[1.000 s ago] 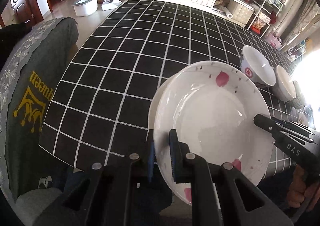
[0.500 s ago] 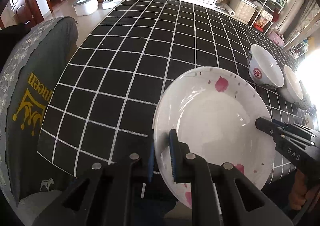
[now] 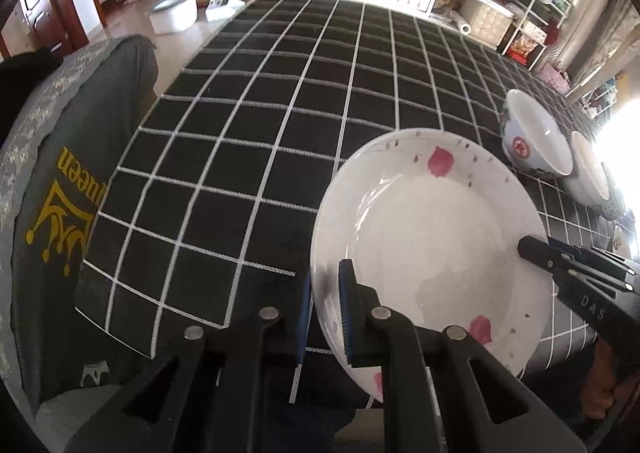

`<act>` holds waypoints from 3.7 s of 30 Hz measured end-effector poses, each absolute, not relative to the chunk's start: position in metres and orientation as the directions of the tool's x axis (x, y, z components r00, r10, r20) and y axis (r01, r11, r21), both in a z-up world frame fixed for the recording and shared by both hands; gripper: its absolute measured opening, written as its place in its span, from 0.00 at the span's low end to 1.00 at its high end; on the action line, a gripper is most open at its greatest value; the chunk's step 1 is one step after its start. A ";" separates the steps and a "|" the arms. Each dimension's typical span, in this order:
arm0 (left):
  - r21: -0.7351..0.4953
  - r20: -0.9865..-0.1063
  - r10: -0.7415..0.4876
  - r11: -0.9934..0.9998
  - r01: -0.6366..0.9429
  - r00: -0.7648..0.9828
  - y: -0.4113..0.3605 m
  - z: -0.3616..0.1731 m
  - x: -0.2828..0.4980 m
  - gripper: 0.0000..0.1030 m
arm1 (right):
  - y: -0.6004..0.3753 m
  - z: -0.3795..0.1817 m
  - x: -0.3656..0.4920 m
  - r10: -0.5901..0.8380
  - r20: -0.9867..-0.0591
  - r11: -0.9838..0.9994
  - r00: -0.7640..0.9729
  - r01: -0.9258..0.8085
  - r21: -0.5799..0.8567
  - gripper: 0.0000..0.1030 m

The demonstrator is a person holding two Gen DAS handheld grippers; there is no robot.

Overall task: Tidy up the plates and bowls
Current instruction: 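Lower the pink-petal plate onto the plain plate and open the left tool, then move the left tool to the cartoon-print plate and grip its rim, then lift the cartoon-print plate with the left tool toward the plate stack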

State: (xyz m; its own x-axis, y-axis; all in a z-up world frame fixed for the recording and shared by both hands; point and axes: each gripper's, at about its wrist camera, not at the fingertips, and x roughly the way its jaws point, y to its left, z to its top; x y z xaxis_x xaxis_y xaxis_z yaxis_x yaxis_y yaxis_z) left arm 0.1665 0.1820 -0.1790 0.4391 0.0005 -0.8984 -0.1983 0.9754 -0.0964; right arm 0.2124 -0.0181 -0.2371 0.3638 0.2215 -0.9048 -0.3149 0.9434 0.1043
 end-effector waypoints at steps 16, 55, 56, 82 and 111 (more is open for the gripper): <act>-0.091 -0.825 -0.031 0.993 -0.078 0.565 0.131 -0.116 0.139 0.20 | -0.051 -0.169 0.178 0.177 -0.844 0.966 0.507 -0.255 0.049 0.28; -0.135 -0.769 -0.305 0.936 0.325 0.561 -0.121 -0.051 0.155 0.29 | -0.270 -0.100 0.123 0.103 -0.763 0.993 0.638 -0.019 0.118 0.53; -0.136 -0.773 -0.309 0.934 0.331 0.554 -0.127 -0.053 0.158 0.29 | -0.277 -0.102 0.124 0.099 -0.767 0.993 0.634 -0.011 0.119 0.53; -0.149 -0.897 -0.269 0.932 0.331 0.351 -0.227 -0.154 0.217 0.29 | -0.383 -0.200 0.158 0.098 -0.867 0.983 0.489 0.088 0.161 0.53; -0.216 -0.931 -0.282 0.937 0.274 0.233 -0.237 -0.217 0.243 0.13 | -0.403 -0.227 0.161 0.063 -0.908 0.985 0.413 0.118 0.122 0.18</act>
